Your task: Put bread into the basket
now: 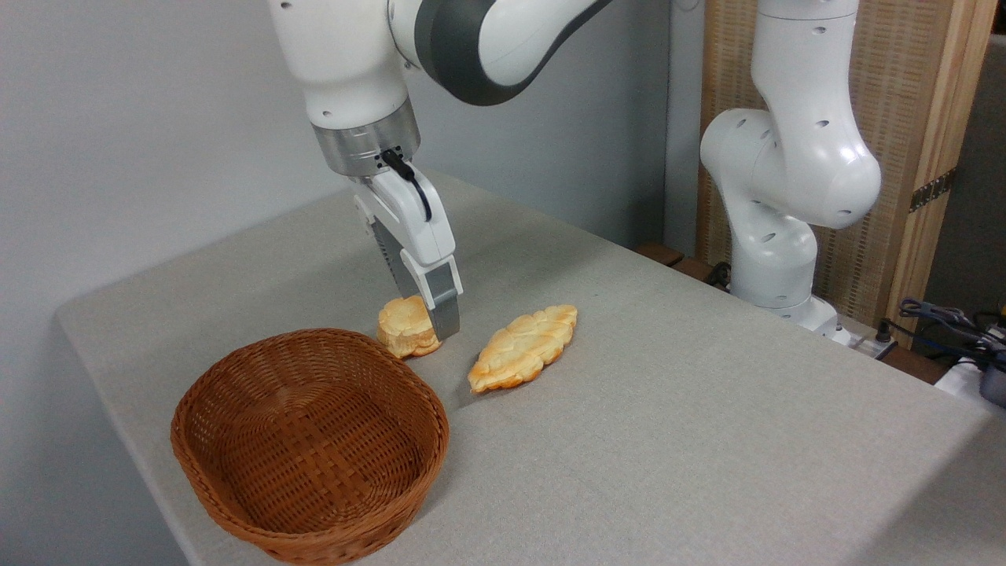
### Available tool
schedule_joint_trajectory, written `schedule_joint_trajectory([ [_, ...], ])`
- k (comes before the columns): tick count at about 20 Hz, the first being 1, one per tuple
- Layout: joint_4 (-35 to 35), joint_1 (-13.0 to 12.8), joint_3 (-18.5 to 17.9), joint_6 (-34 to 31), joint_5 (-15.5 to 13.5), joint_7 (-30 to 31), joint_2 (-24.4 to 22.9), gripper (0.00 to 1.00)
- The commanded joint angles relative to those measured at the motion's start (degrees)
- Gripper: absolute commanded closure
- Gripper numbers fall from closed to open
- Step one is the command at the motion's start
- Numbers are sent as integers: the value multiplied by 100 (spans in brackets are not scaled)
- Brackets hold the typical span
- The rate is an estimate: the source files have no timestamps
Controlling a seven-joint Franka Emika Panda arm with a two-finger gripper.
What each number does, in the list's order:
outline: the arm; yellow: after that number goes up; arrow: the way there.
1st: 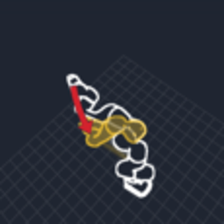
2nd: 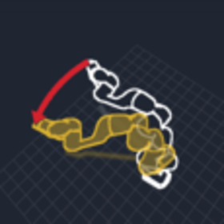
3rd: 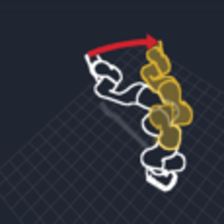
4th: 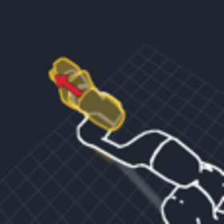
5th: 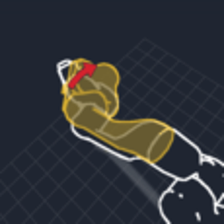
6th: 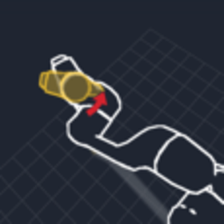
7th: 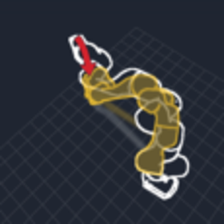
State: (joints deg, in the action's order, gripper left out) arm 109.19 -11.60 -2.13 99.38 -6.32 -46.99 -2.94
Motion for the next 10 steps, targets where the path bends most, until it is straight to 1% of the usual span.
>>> schedule_joint_trajectory([
  [1, 462, -491, -51, 379, -228, -21, -224, 0],
  [2, 506, -605, -51, 468, -273, -4, -216, 0],
  [4, 550, -764, -60, 521, -273, 49, -198, 0],
  [7, 691, -1045, -60, 775, -273, 67, -154, 0],
  [8, 770, -1098, -60, 820, -273, 67, -154, 0],
  [10, 858, -1116, -60, 1003, -264, 67, -84, 0],
])
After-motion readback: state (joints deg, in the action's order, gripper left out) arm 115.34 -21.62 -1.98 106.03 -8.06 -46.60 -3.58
